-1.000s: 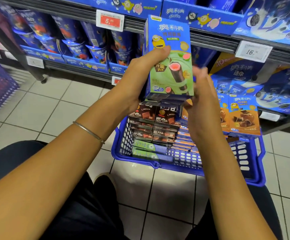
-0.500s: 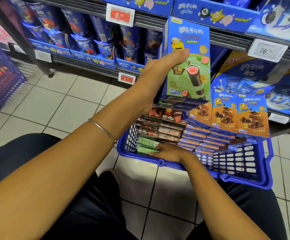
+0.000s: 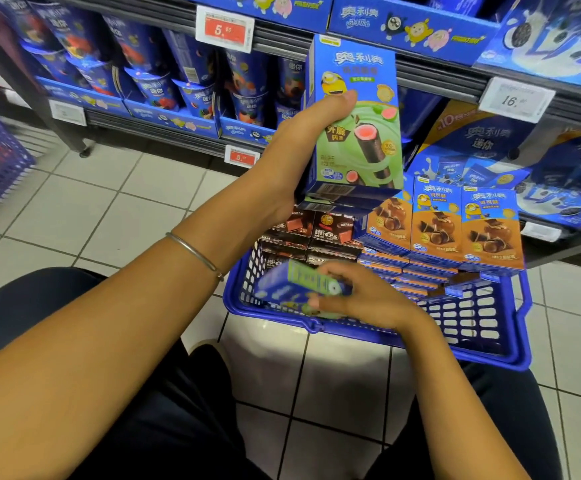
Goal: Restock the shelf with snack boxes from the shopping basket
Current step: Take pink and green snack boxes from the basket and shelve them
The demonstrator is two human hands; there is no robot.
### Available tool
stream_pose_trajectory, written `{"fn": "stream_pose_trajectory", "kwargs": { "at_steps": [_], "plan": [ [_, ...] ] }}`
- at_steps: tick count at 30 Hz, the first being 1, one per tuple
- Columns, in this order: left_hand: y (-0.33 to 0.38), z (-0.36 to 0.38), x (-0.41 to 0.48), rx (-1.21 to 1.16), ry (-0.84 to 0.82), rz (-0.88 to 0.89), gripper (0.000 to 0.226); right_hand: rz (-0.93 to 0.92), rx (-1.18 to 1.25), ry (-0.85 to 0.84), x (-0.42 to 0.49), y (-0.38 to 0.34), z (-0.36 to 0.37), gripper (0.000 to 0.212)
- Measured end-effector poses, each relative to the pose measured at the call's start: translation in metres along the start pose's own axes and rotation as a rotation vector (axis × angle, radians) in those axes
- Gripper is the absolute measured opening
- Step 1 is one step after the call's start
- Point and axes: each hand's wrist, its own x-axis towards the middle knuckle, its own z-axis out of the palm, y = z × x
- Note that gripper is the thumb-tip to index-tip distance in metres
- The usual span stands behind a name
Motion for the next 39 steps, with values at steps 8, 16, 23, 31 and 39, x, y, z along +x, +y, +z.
{"fn": "stream_pose_trajectory", "kwargs": {
  "at_steps": [8,16,23,31,39],
  "plan": [
    [0.014,0.005,0.0,0.004,-0.002,0.013,0.039,-0.011,0.447,0.7,-0.005,-0.03,-0.043,0.018],
    [0.022,-0.001,-0.01,0.035,0.028,0.076,0.03,-0.2,0.922,0.845,-0.032,-0.083,-0.091,0.021],
    [0.015,0.004,-0.004,0.161,0.04,0.067,0.052,-0.273,1.046,0.582,-0.029,-0.119,-0.088,0.032],
    [0.008,0.01,0.007,0.14,0.146,-0.054,0.152,-0.233,1.027,0.504,-0.009,-0.134,-0.073,0.026],
    [0.012,-0.002,0.015,0.176,0.23,-0.062,0.108,-0.124,0.934,0.518,0.008,-0.148,-0.071,0.028]
  ]
}}
